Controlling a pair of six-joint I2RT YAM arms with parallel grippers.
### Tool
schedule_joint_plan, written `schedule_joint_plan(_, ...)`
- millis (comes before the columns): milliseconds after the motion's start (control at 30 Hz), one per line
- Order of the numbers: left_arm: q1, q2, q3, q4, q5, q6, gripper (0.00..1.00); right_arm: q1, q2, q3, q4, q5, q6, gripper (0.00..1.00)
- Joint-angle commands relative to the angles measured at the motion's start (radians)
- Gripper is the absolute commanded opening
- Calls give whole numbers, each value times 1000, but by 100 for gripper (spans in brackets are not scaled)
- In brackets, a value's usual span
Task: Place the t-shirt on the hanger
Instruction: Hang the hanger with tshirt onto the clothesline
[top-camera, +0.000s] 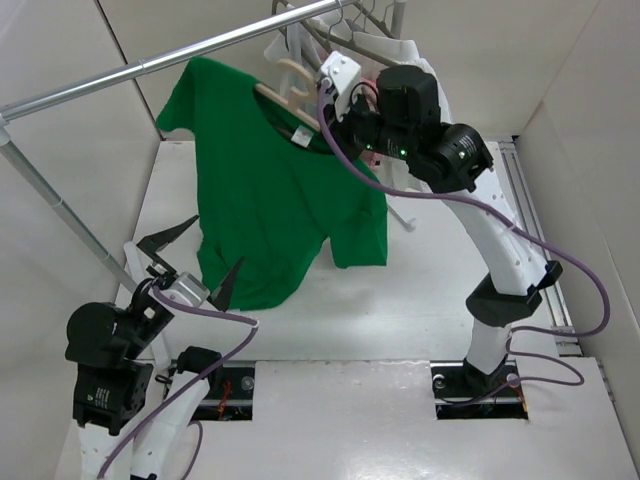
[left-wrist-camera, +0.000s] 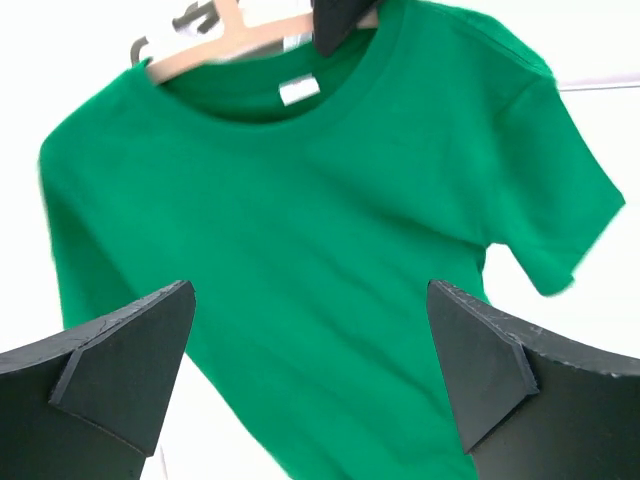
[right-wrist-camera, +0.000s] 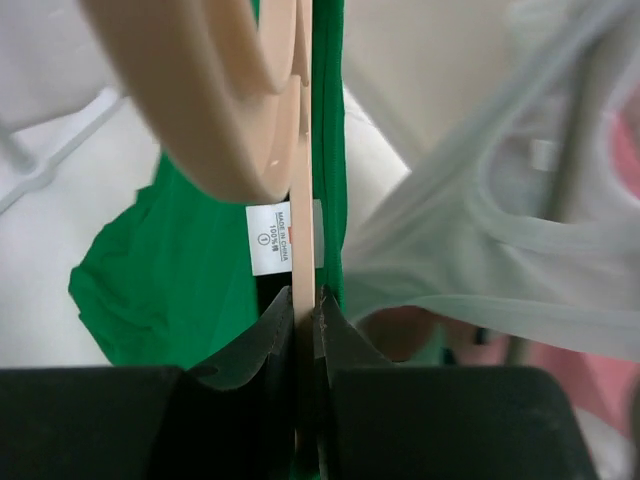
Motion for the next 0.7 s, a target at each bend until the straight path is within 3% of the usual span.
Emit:
schedule_joint_plan(0,0,0,2,-9,-51,-37,100,-50,-27,18,237,60,83,0)
schedule_joint_plan(333,0,-42,-38,-28,-51,-46,100,-122,94,66,515,82,212,0)
schedule_joint_plan(667,0,-70,-80,-28,-92,-46,100,-144,197,115,599,140,286,0)
